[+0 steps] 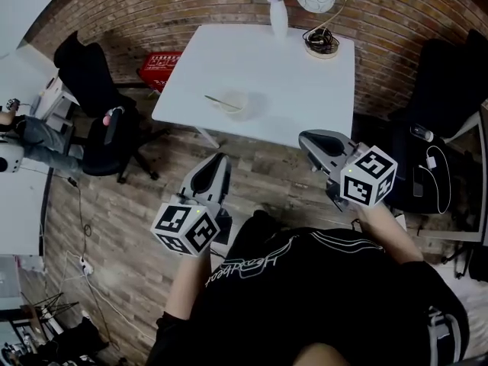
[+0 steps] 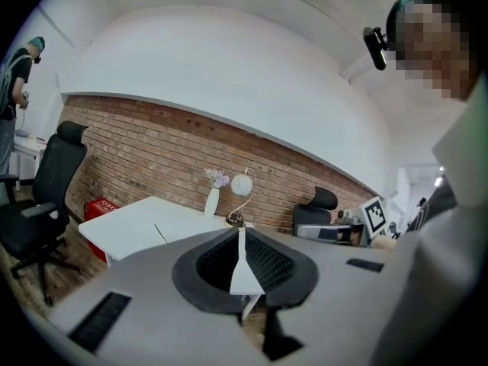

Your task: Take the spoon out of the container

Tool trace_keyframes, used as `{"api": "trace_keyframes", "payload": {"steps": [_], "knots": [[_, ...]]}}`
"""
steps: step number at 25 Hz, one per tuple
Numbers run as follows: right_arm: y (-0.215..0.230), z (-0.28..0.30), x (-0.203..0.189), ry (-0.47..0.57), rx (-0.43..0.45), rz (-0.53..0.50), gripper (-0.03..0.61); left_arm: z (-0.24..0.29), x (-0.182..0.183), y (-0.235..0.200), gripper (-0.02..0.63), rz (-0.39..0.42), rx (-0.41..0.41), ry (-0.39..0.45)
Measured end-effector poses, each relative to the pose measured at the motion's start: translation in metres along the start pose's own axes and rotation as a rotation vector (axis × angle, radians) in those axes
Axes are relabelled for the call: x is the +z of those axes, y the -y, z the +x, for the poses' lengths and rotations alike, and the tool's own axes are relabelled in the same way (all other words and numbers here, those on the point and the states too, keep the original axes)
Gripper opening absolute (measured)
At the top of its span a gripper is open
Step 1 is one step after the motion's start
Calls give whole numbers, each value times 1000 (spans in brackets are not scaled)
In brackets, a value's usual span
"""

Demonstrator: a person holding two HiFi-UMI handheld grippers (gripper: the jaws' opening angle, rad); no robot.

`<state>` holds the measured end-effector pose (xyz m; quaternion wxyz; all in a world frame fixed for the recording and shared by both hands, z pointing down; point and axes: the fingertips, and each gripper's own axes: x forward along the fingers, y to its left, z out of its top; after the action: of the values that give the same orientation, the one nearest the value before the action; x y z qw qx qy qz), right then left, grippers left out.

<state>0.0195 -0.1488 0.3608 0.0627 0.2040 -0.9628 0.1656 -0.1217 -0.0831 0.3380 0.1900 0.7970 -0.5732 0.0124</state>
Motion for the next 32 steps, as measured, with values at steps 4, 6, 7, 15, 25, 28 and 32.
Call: {"api": "trace_keyframes", "payload": {"steps": [4, 6, 7, 15, 25, 28, 32], "knots": [[10, 15, 3, 0, -8, -7, -3, 13, 3, -20, 9, -10, 2, -1], [17, 23, 4, -2, -16, -4, -3, 22, 5, -31, 9, -13, -7, 4], [21, 28, 5, -5, -19, -3, -3, 28, 7, -36, 9, -17, -15, 6], [61, 78, 5, -57, -43, 28, -3, 84, 12, -99, 11, -83, -23, -23], [102, 131, -5, -86, -54, 102, -3, 133, 3, -171, 77, -148, 26, -80], [109, 139, -8, -93, -62, 119, -3, 144, -4, -184, 115, -154, 32, -103], [117, 145, -12, -98, -79, 140, -3, 154, -8, -199, 130, -156, 49, -109]]}}
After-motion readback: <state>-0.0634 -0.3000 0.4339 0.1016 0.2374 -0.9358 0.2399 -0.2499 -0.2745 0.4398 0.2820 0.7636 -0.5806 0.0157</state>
